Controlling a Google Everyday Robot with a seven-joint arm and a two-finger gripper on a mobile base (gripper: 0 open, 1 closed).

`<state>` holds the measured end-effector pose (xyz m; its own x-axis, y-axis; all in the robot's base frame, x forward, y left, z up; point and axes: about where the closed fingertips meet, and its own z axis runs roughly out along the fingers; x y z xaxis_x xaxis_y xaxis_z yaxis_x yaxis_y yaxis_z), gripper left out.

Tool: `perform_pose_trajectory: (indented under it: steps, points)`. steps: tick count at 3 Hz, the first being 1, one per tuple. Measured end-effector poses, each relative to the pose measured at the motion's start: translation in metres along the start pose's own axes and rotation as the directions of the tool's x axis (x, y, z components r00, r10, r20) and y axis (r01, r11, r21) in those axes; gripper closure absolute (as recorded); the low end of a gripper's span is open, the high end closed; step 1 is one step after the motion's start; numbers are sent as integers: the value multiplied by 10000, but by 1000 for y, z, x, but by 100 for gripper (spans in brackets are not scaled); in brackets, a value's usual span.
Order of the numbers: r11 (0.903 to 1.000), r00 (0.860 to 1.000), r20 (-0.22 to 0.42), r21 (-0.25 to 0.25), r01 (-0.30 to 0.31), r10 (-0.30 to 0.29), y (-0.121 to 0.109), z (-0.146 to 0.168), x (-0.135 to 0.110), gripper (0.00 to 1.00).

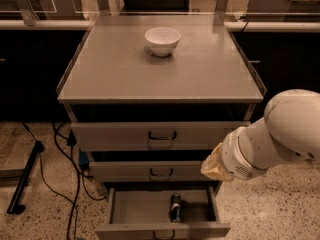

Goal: Pick redbull can from bottom drawer and place on counter

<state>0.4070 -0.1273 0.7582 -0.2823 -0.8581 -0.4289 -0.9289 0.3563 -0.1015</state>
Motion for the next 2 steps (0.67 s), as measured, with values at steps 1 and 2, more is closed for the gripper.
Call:
perform_pose_trajectory:
  steps: [1, 2]
  points:
    - [10000, 10000, -91, 12, 14, -14, -9, 18, 11, 100]
    - [9994, 9990, -263, -21, -359, 359, -17, 59, 35, 100]
